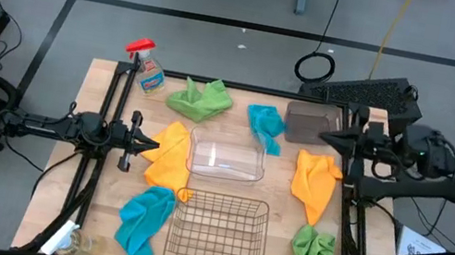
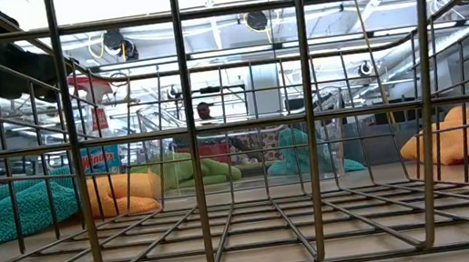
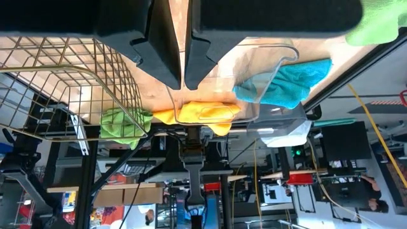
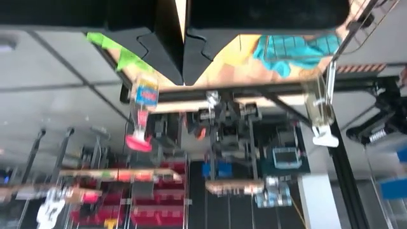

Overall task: Sort microfiber towel by color & place in baskets
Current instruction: Put the top blue microfiber cloth into the transparent black bin

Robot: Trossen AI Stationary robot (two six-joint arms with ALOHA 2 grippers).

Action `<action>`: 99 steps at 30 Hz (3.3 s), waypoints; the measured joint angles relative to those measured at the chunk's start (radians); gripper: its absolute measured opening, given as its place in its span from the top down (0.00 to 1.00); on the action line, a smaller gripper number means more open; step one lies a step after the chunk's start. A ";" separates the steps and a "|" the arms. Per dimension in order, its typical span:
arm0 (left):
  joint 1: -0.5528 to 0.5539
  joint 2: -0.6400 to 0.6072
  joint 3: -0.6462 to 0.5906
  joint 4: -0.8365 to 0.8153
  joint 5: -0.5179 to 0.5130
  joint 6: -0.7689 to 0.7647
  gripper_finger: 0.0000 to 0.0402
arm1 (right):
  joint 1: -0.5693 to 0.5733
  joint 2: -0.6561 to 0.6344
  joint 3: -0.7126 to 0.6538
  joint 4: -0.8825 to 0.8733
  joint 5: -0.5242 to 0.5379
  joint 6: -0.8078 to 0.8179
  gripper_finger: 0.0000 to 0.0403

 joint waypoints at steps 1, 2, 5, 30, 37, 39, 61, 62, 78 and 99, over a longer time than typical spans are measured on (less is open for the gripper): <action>0.000 0.000 0.000 0.000 0.000 0.000 0.93 | 0.000 0.020 0.023 -0.026 0.000 0.010 1.00; 0.000 0.000 0.000 0.000 0.000 0.000 0.93 | 0.000 0.039 0.042 -0.047 0.000 0.019 1.00; 0.000 0.000 0.000 0.000 0.000 0.000 0.93 | 0.000 0.081 0.072 -0.060 0.000 0.023 1.00; -0.001 0.000 0.088 0.109 -0.058 -0.162 0.93 | 0.011 0.175 -0.055 0.142 -0.080 -0.010 1.00; -0.001 0.062 0.276 -0.017 -0.058 -0.139 0.93 | 0.012 0.175 -0.158 0.220 -0.080 -0.009 1.00; -0.001 0.125 0.367 -0.090 -0.078 -0.129 0.93 | 0.011 0.176 -0.190 0.257 -0.079 -0.009 1.00; -0.001 0.959 1.031 -0.427 -0.113 -0.034 0.93 | 0.011 0.176 -0.271 0.321 -0.078 0.033 1.00; -0.002 0.980 1.031 -0.423 -0.114 -0.049 0.93 | 0.011 0.176 -0.271 0.316 -0.078 0.038 1.00; -0.083 1.160 1.001 -0.263 -0.164 -0.134 0.93 | 0.013 0.175 -0.271 0.191 -0.069 0.228 1.00; -0.276 1.362 1.000 -0.105 -0.333 -0.290 0.93 | 0.104 0.182 -0.270 -0.226 0.113 0.674 1.00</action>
